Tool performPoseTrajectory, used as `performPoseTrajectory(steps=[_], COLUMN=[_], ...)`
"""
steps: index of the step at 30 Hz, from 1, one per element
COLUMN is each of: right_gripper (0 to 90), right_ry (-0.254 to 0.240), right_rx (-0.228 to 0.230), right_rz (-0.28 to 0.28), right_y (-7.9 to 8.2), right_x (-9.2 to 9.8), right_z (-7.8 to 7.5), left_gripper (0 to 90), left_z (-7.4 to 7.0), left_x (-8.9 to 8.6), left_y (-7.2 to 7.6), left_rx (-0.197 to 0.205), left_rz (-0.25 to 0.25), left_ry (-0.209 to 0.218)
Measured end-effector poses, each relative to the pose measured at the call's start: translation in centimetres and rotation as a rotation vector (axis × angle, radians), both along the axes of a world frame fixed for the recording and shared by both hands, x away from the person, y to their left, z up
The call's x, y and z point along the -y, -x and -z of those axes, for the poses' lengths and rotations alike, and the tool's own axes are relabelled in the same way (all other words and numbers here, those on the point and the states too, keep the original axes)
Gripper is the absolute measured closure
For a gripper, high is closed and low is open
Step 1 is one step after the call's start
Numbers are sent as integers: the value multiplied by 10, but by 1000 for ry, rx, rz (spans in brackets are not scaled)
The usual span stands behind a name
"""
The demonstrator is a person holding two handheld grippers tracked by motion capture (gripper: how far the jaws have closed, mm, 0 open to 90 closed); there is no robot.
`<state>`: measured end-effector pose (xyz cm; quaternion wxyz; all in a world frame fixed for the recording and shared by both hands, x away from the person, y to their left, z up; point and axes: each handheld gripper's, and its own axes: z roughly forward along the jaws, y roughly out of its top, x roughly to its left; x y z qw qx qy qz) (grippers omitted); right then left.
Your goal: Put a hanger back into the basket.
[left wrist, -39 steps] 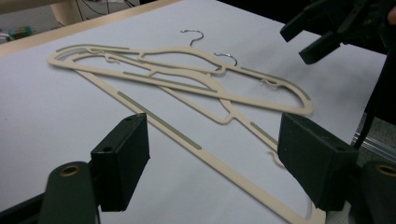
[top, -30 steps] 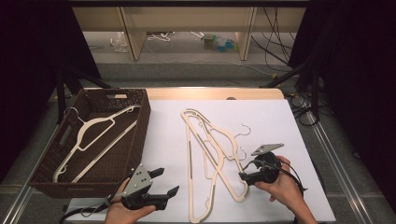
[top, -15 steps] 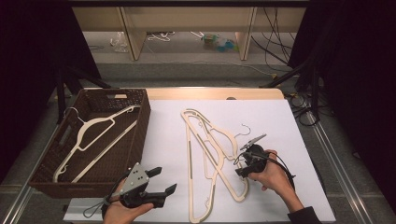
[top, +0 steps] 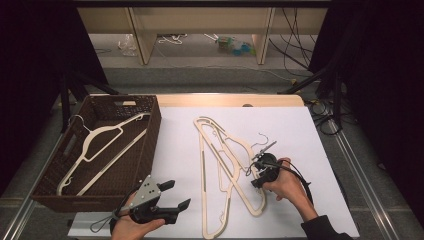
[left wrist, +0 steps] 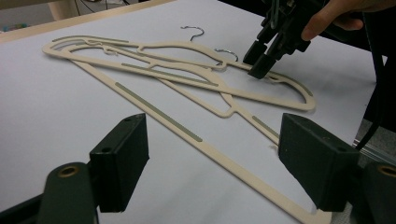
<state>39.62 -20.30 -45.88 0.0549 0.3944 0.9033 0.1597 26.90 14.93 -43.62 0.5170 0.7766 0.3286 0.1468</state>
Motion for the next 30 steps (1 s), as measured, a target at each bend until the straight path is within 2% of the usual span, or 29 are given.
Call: performPoseTrajectory(steps=[5,8,11,12,15,17,23,24,27,29,30], right_gripper=[584,604,625,661,669,683,786,782,783,796,791], right_ry=[32,63,63,66,56,55,60,72,94,105,102], right_rx=[2,-15,-15,-28,-34,-34,-43,-50,-59,-48,-43], right_rz=[-3,-9,-12,-12,-5,-8,-28,-71,-92,-107,-129], right_y=[-1,-3,-5,-6,-7,-8,-9,-9,-7,-7,-7], right_x=[-3,-7,-8,-7,-5,-4,2,5,3,1,2], right_z=[0,-1,-1,-1,-1,-2,-3,-3,-4,-4,-3], left_gripper=[246,245,245,246,245,245,246,246,246,246,247], left_z=[0,0,0,0,0,1,0,0,0,0,0], left_x=[1,0,0,-1,0,-1,-1,-1,-1,-2,-1], left_y=[-1,-1,-1,-1,-2,-1,-1,-1,-2,-1,-2], left_rx=[2,-2,1,0,2,1,0,-2,2,1,2], left_rz=[8,6,11,8,6,12,17,15,17,16,14], left_ry=[-2,1,-4,-4,5,-8,-1,1,1,-7,4])
